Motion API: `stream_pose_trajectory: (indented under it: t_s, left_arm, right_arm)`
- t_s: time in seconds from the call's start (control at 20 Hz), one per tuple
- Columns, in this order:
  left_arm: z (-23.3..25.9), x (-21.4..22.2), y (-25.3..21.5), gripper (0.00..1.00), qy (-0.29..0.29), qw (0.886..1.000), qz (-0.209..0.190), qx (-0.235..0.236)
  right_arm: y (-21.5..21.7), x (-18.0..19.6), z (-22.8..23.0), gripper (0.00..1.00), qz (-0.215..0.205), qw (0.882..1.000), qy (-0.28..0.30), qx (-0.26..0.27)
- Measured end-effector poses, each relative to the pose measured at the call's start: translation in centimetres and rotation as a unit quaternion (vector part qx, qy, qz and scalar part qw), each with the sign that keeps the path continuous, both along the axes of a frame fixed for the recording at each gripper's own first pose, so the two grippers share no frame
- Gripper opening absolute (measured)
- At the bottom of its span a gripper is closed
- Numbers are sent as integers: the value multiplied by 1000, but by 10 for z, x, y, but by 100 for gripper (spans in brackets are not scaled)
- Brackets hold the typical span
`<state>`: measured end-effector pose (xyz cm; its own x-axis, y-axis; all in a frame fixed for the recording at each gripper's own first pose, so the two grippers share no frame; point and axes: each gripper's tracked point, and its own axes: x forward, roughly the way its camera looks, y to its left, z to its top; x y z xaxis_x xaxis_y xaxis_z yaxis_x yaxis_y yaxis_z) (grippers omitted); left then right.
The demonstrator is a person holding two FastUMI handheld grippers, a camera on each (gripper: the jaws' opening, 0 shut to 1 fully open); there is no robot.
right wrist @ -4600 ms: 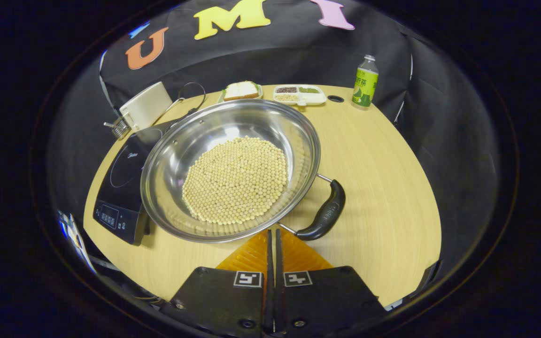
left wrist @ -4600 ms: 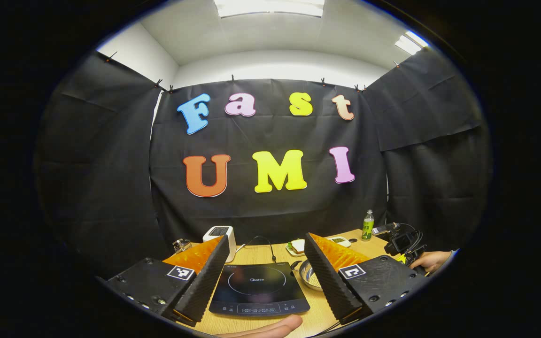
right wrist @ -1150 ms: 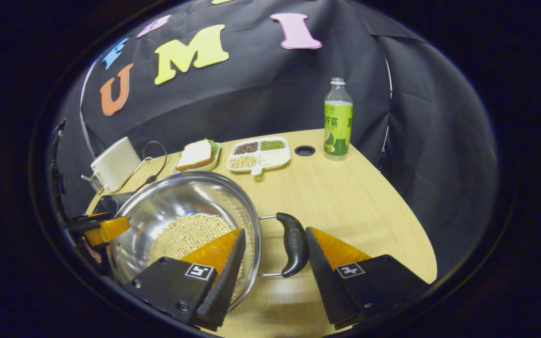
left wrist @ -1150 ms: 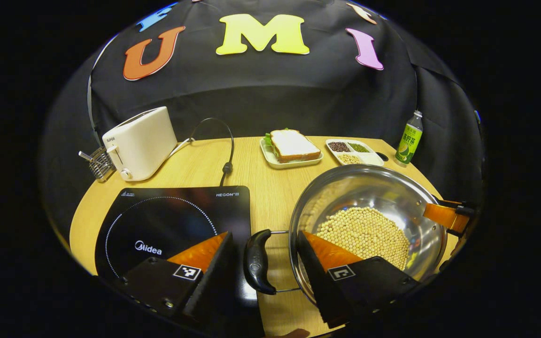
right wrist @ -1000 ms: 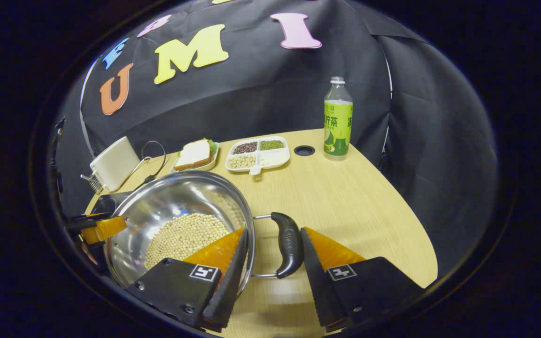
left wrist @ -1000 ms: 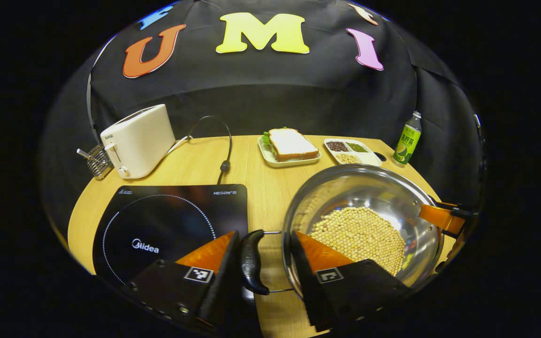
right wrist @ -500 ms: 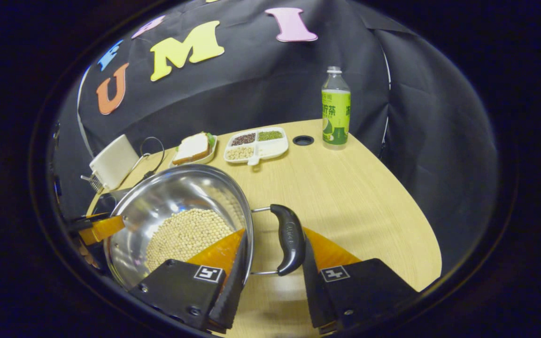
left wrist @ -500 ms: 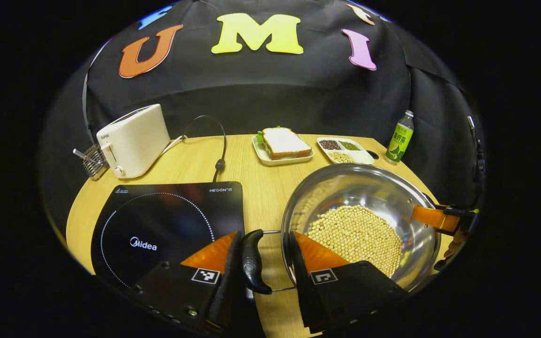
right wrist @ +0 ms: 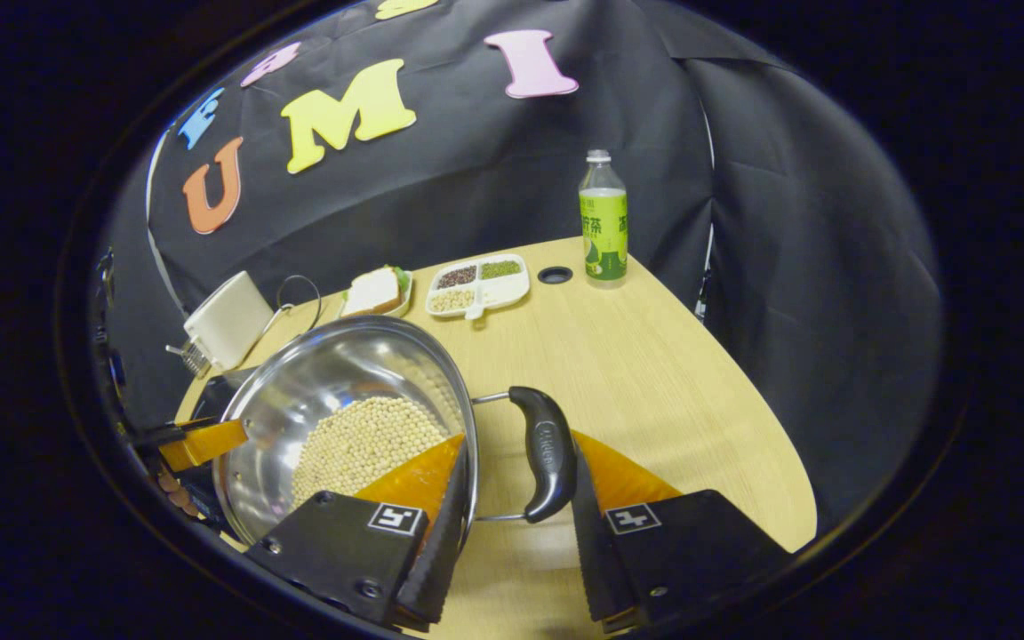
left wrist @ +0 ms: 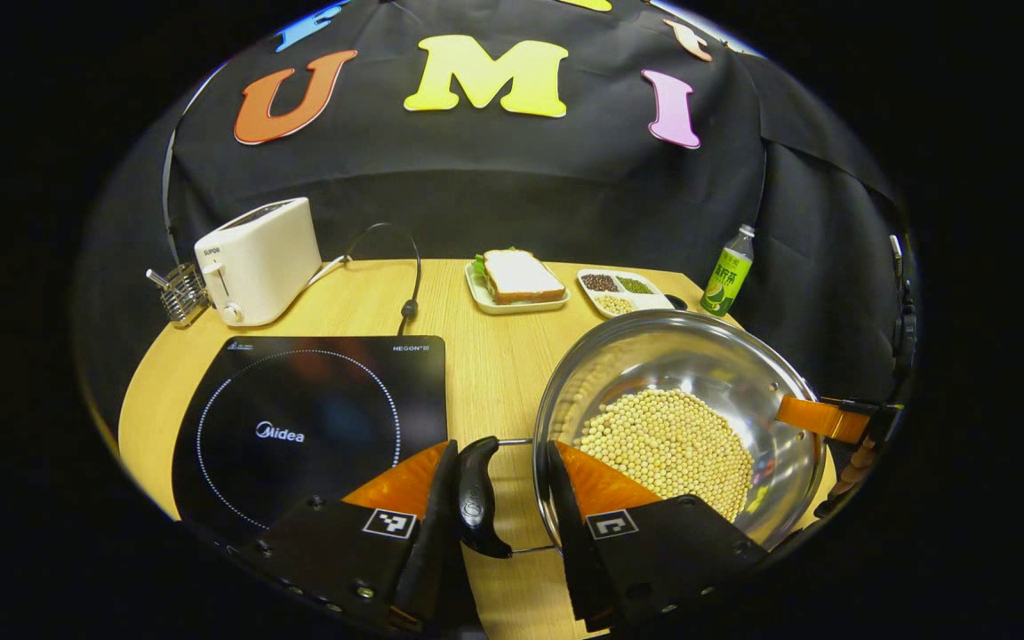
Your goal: First push the handle of the pot to place it horizontally, then grasp the pot with both hands and set it on the induction cooktop.
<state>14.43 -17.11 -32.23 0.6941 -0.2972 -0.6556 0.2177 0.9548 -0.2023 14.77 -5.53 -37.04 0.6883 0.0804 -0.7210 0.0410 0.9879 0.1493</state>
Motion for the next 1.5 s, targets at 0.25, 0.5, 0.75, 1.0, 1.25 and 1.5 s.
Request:
stream_pose_trajectory:
  t_s: [0.25,0.5,0.75,1.0,1.25,1.5]
  left_arm:
    - [28,-14,21,55,-26,1000,6,3]
    - [50,-24,60,54,-49,999,17,4]
    - [70,-28,117,54,-73,996,45,6]
    - [88,-18,175,54,-92,993,77,17]
    - [105,-2,226,54,-104,988,110,18]
    - [103,25,267,54,-104,986,124,29]
  right_arm:
    - [17,-17,25,61,4,1000,-10,10]
    - [57,-26,51,61,17,1000,-18,14]
    - [111,-27,70,60,51,998,-31,8]
    - [174,-11,87,60,83,996,-39,15]
    - [235,13,104,61,115,992,-54,17]
    - [279,33,101,60,126,990,-51,24]
